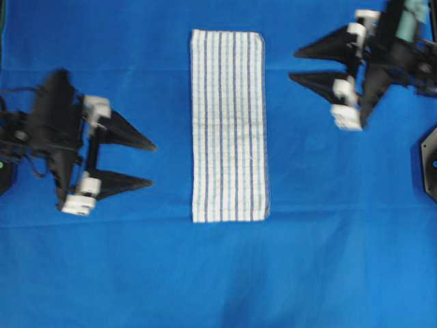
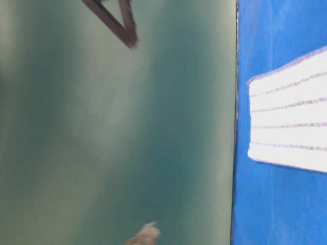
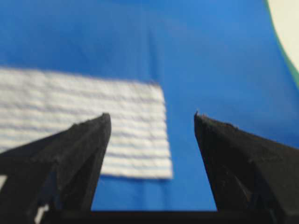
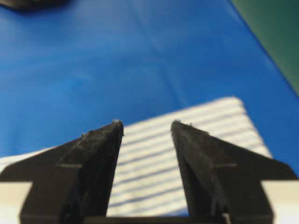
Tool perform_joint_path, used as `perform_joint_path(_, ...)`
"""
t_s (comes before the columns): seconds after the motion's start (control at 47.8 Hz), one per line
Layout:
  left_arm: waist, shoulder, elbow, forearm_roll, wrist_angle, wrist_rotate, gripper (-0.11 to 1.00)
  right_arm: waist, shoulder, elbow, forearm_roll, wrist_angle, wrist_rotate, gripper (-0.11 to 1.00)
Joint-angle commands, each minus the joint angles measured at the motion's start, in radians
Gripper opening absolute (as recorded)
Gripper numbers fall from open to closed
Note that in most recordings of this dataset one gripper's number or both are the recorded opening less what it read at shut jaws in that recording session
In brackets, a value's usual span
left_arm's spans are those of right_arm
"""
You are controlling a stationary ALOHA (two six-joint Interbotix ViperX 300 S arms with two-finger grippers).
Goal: Fold the blue towel.
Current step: 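Pinch the strip's top corners with both grippers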
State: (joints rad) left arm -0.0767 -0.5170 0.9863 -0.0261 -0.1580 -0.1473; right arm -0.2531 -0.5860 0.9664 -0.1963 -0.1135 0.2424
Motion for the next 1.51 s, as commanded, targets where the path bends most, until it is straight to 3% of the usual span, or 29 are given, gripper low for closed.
perform_joint_path(0.0,0.026,-0.046,0.021,0.002,-0.057,0.031,0.65,0.034,-0.057,0.025,0.008,-0.031,0.002,0.53)
perform_joint_path(0.146,0.078,-0.087,0.061,0.002,-0.094,0.067,0.65,0.064,-0.087,0.066,0.025,-0.046,0.002,0.53)
perform_joint_path(0.439,0.13,-0.077,0.071,0.002,-0.095,0.067,0.65,0.057,-0.061,0.071,0.026,-0.066,0.0,0.53)
perform_joint_path(0.586,0.166,-0.032,0.049,0.002,-0.097,0.071,0.65,0.006,-0.038,0.063,0.028,-0.072,0.0,0.53)
perform_joint_path(0.69,0.232,0.034,0.023,0.002,-0.107,0.072,0.65,-0.063,0.003,0.049,0.026,-0.081,0.0,0.53)
perform_joint_path(0.858,0.37,0.195,-0.035,0.002,-0.155,0.072,0.65,-0.183,0.138,-0.009,0.023,-0.081,-0.009,0.54)
perform_joint_path(1.067,0.495,0.41,-0.147,0.002,-0.156,0.072,0.71,-0.272,0.347,-0.126,0.0,-0.064,-0.018,0.59)
perform_joint_path(1.297,0.583,0.595,-0.249,0.002,-0.155,0.074,0.83,-0.33,0.565,-0.232,-0.012,-0.057,-0.018,0.65)
perform_joint_path(1.485,0.627,0.706,-0.319,0.002,-0.155,0.074,0.85,-0.368,0.686,-0.282,-0.012,-0.061,-0.018,0.65)
